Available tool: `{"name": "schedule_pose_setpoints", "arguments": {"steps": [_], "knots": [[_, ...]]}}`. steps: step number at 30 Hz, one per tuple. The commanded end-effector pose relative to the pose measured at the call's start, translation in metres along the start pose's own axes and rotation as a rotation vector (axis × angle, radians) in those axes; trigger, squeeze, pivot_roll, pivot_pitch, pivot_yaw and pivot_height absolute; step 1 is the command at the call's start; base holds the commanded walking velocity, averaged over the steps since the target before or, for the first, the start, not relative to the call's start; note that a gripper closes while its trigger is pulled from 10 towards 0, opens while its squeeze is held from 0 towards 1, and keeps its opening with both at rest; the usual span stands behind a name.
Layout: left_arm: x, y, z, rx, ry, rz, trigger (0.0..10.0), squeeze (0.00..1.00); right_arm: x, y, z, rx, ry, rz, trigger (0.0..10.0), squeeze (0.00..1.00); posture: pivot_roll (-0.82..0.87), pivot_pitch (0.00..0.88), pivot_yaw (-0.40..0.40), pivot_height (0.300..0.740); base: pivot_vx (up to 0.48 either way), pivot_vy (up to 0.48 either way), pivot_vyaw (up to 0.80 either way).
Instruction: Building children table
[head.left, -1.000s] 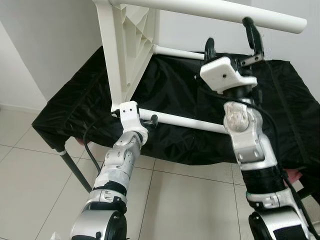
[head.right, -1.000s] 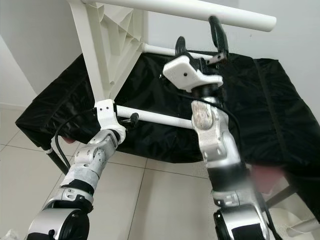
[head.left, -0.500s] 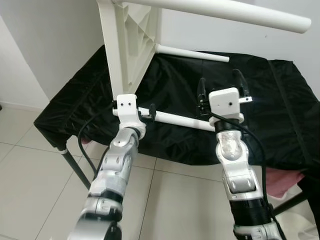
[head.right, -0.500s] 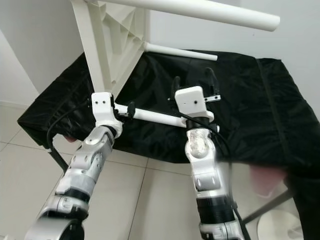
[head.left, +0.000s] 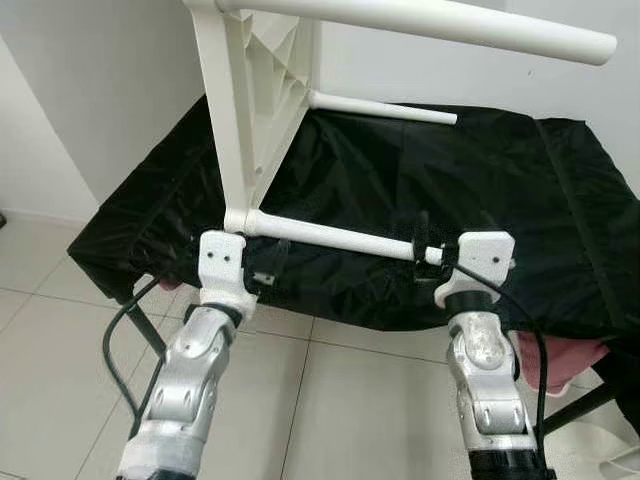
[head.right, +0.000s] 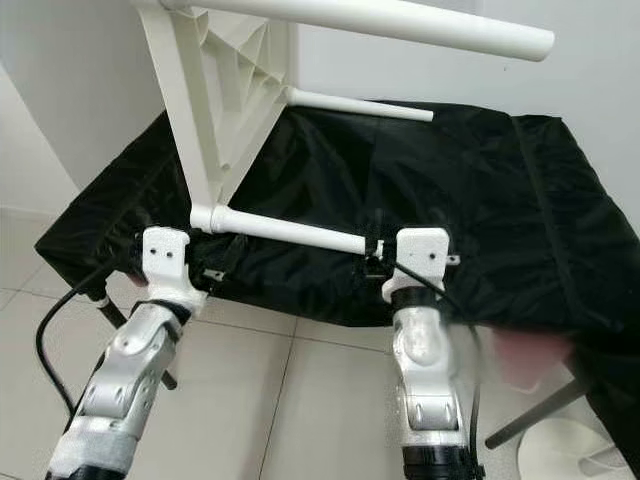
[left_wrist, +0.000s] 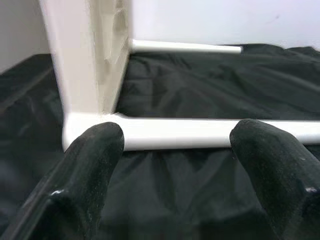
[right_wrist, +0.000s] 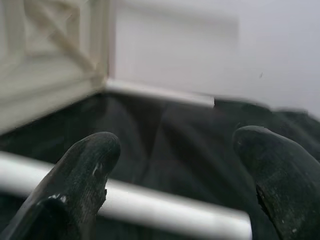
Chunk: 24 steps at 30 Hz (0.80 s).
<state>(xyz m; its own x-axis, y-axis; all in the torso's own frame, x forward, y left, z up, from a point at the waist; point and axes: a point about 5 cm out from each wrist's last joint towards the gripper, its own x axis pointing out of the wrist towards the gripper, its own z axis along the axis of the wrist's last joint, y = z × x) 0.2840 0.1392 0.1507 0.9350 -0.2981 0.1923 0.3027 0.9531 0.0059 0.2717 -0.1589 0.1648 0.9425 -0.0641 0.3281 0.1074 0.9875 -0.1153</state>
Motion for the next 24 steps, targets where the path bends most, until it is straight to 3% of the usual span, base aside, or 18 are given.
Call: {"name": "schedule_pose_setpoints", "arguments": {"steps": [1, 3, 4, 9, 13, 20, 21, 24], "knots": [[-0.005, 0.005, 0.004, 0.01, -0.025, 0.015, 10.0, 0.0, -0.002, 0.0, -0.003, 0.017, 0.007, 0.004, 10.0, 0.0, -0.01, 0.027, 0.035, 0.74, 0.0, 0.0, 0.0], [-0.009, 0.006, 0.002, 0.022, -0.022, 0.019, 10.0, 0.0, -0.005, -0.001, -0.006, 0.021, 0.021, 0.002, 10.0, 0.0, -0.01, 0.023, 0.033, 0.74, 0.0, 0.0, 0.0], [-0.02, 0.004, -0.003, 0.041, -0.002, 0.009, 10.0, 0.0, -0.015, -0.003, -0.014, 0.021, 0.045, 0.007, 10.0, 0.0, -0.01, 0.017, 0.04, 0.74, 0.0, 0.0, 0.0], [-0.029, 0.001, -0.008, 0.054, 0.014, -0.008, 10.0, 0.0, -0.026, -0.008, -0.025, 0.033, 0.079, 0.024, 10.0, 0.0, -0.01, 0.017, 0.04, 0.74, 0.0, 0.0, 0.0], [-0.039, -0.007, -0.013, 0.055, 0.045, -0.071, 10.0, 0.0, -0.04, -0.014, -0.03, -0.009, 0.086, 0.121, 10.0, 0.0, -0.01, 0.016, 0.056, 0.74, 0.0, 0.0, 0.0], [-0.041, -0.008, -0.018, 0.063, 0.065, -0.11, 10.0, 0.0, -0.037, -0.019, -0.033, -0.025, 0.086, 0.137, 10.0, 0.0, -0.03, 0.014, 0.065, 0.74, 0.0, 0.0, 0.0], [-0.043, -0.009, -0.029, 0.075, 0.088, -0.132, 10.0, 0.0, -0.032, -0.014, -0.037, -0.044, 0.075, 0.176, 10.0, 0.0, -0.03, 0.015, 0.068, 0.74, 0.0, 0.0, 0.0], [-0.043, -0.01, -0.034, 0.087, 0.091, -0.138, 10.0, 0.0, -0.027, -0.008, -0.041, -0.039, 0.065, 0.189, 10.0, 0.0, -0.03, 0.012, 0.06, 0.74, 0.0, 0.0, 0.0]]}}
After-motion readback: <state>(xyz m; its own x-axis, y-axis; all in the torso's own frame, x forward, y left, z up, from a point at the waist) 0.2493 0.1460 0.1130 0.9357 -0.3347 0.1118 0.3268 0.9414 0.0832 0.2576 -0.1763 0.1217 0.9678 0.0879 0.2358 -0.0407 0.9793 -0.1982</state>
